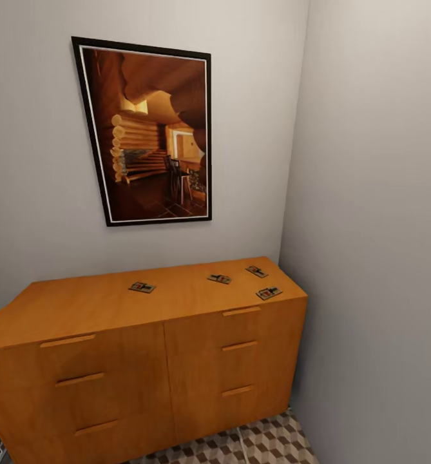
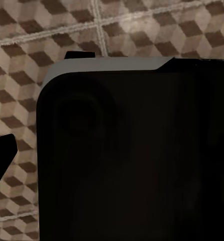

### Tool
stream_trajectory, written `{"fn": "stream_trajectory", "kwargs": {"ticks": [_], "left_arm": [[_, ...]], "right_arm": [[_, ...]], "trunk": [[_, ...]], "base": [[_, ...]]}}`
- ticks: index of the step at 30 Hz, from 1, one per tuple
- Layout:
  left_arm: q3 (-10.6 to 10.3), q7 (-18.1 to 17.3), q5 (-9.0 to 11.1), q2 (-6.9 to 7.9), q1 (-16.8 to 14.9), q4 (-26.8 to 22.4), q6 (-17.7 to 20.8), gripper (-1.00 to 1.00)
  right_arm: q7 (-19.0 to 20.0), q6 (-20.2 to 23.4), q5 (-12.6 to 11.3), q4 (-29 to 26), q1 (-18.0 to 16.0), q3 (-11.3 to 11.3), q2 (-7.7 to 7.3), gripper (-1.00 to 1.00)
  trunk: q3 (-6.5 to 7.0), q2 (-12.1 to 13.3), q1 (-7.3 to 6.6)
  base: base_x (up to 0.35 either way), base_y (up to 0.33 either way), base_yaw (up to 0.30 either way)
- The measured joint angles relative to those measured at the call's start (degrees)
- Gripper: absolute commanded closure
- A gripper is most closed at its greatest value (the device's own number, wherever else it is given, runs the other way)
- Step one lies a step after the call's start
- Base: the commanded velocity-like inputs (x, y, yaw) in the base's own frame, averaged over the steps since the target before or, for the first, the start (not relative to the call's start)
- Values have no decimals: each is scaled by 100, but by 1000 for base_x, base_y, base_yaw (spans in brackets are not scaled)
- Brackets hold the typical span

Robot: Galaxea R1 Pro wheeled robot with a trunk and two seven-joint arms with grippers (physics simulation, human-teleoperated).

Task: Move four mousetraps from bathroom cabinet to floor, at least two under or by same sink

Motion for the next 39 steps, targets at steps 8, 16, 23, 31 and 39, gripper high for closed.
{"fn": "stream_trajectory", "kwargs": {"ticks": [8,16,23,31,39], "left_arm": [[0,2,-1,0,0,-5,-8,-100],[2,3,0,0,0,-10,-9,-100],[-11,0,-7,-2,0,-31,-10,-100],[-54,7,-39,-43,0,-361,31,-100],[-91,17,-116,-165,-1,-1564,307,-100]], "right_arm": [[0,0,0,0,0,0,0,-100],[5,0,5,0,0,0,0,-100],[36,17,10,0,0,4,-4,-100],[83,47,26,0,0,31,-12,-100],[77,304,69,-245,-1,113,-30,-100]], "trunk": [[0,0,2],[0,0,2],[0,0,2],[0,0,2],[1,0,2]], "base": [[71,-21,0],[15,-4,0],[3,-1,0],[0,0,0],[0,0,0]]}}
